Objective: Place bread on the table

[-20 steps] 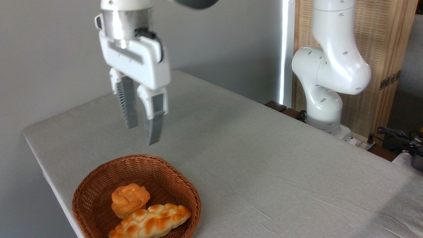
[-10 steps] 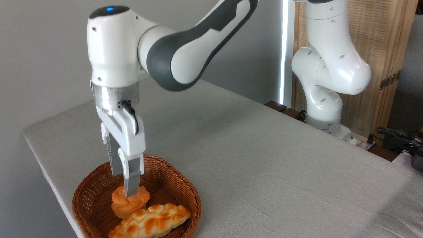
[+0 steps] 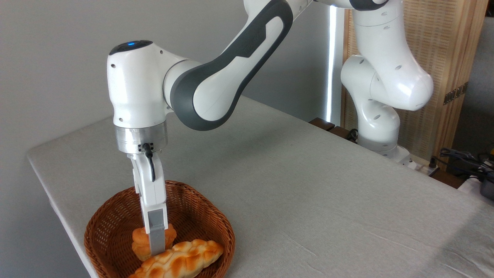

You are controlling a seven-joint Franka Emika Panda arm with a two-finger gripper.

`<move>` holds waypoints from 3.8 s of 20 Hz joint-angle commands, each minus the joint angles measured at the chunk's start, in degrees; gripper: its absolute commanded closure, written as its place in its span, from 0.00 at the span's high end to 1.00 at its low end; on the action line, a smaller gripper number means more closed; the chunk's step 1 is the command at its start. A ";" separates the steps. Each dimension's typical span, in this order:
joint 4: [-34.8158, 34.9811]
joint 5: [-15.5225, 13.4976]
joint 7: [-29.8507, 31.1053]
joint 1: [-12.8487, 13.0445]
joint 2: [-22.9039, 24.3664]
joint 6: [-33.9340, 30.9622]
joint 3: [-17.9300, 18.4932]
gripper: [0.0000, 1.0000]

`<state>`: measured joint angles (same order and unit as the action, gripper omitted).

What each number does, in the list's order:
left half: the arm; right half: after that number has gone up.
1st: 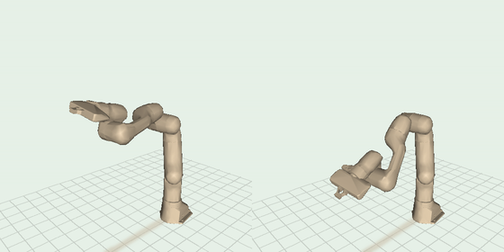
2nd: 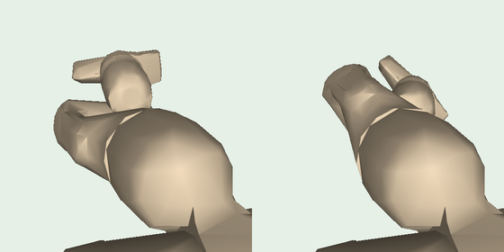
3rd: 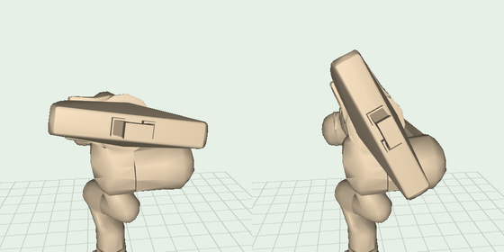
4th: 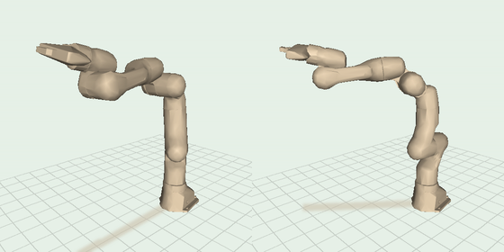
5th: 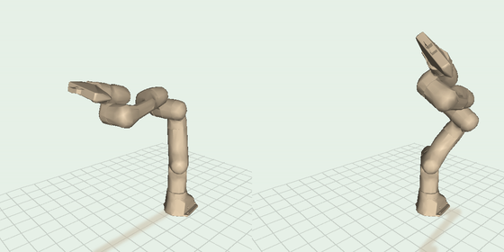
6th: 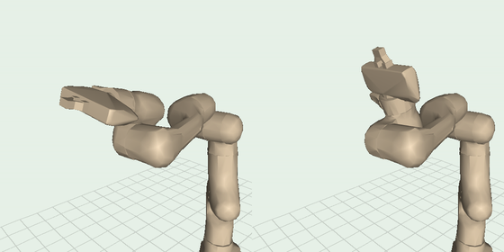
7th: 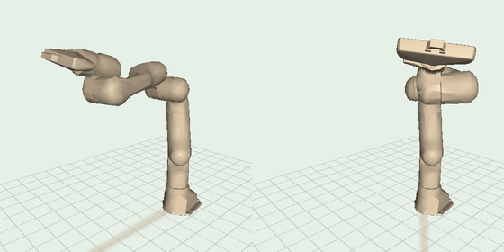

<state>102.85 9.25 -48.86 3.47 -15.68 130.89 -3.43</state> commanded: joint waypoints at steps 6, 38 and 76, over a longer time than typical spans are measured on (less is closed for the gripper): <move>1.82 2.18 -0.80 -0.13 0.47 1.48 0.00 0.13; 14.74 -1.78 3.77 8.83 22.89 -32.01 6.94 1.00; -13.73 -12.68 11.24 -0.57 14.71 -38.69 4.39 1.00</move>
<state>91.67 -2.47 -38.55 3.31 0.20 94.57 1.13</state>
